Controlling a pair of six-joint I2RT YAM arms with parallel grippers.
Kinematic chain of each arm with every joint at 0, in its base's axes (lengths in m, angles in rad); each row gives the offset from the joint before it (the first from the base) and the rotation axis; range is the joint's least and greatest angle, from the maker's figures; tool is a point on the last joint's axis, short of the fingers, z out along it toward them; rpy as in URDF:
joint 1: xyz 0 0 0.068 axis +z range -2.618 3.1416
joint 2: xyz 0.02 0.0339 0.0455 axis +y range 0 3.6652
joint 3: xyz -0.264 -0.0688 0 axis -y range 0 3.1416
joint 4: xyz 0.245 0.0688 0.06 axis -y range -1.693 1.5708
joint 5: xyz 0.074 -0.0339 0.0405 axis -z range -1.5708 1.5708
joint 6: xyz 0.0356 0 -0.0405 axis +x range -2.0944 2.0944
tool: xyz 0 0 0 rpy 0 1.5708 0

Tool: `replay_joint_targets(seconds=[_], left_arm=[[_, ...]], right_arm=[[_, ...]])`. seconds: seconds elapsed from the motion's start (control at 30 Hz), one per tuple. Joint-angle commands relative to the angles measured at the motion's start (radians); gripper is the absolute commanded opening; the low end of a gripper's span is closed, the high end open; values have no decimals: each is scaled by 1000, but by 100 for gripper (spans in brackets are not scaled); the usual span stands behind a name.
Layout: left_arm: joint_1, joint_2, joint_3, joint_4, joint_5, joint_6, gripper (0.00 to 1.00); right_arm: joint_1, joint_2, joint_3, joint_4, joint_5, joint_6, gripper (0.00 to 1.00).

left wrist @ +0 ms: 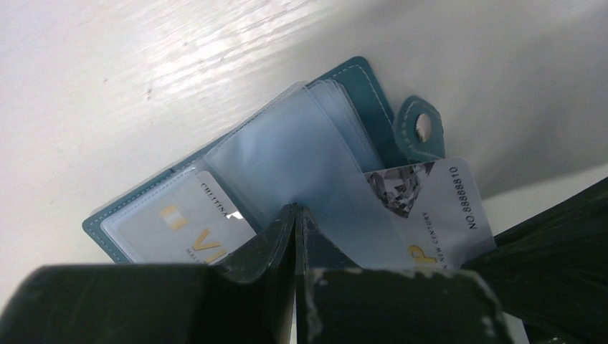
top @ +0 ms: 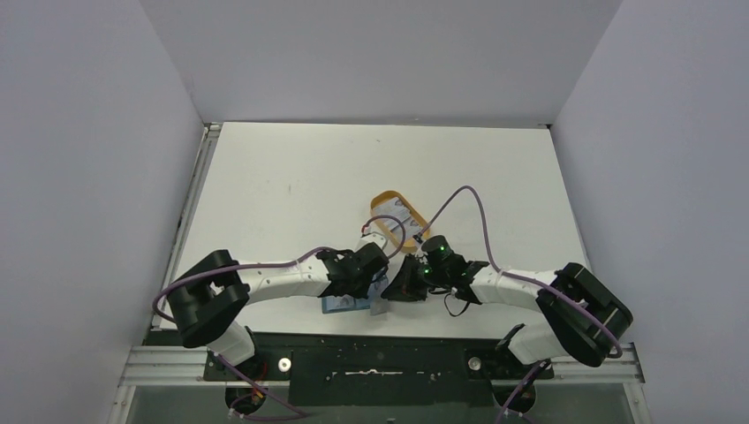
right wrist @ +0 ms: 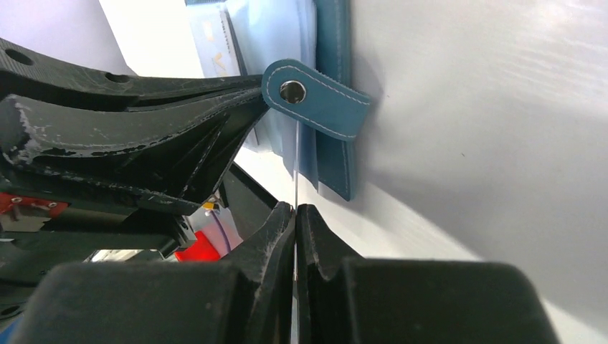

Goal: Put the credit cards into the card holder
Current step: Turn over the card slot in the card holder.

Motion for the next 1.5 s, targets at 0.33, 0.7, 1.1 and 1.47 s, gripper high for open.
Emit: replay_joint_targets(seconds=[0.33, 0.7, 1.1, 1.47], left_arm=[[21, -221, 98, -228, -10, 9, 49], [118, -487, -91, -267, -30, -190, 61], [221, -605, -242, -147, 74, -261, 71], [287, -471, -286, -104, 66, -278, 66]], right_arm=[[46, 73, 91, 111, 6, -13, 0], [134, 111, 226, -7, 55, -111, 0], [176, 252, 354, -88, 70, -167, 0], [201, 277, 428, -182, 63, -235, 0]])
